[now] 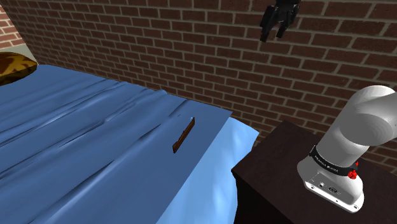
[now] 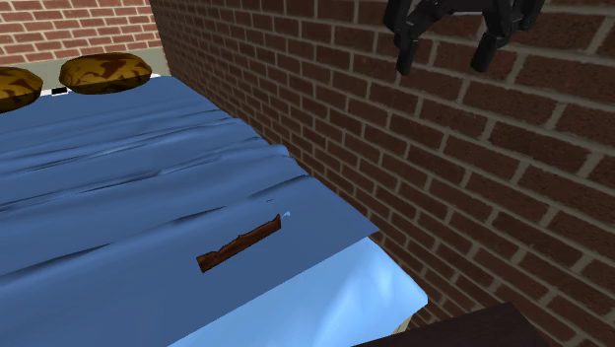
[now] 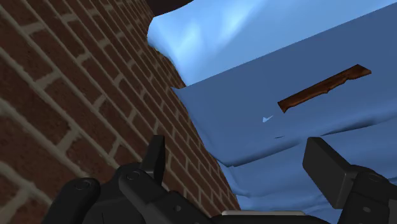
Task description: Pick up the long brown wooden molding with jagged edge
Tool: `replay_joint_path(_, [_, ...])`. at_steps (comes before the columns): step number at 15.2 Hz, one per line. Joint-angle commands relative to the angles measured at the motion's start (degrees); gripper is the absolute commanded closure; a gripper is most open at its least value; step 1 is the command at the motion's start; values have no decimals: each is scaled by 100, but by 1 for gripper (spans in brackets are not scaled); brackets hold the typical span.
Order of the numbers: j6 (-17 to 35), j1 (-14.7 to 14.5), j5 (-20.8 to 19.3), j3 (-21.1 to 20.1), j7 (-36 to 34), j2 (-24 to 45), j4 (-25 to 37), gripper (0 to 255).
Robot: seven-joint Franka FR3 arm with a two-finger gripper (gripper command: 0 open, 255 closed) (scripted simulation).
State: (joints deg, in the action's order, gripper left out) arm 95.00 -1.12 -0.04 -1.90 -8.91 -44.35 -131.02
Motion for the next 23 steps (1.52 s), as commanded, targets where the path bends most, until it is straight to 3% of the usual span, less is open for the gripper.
replay_joint_path(1, [0, 0, 0, 0, 0, 0, 0, 0])
replay_joint_path(12, [1412, 149, 717, -1480, -2553, 463, -1064, 0])
replay_joint_path(18, [2282, 340, 925, -2365, -3999, 1326, -1123, 0])
replay_joint_path(23, [2996, 659, 765, -3133, -5326, 2348, -895, 0])
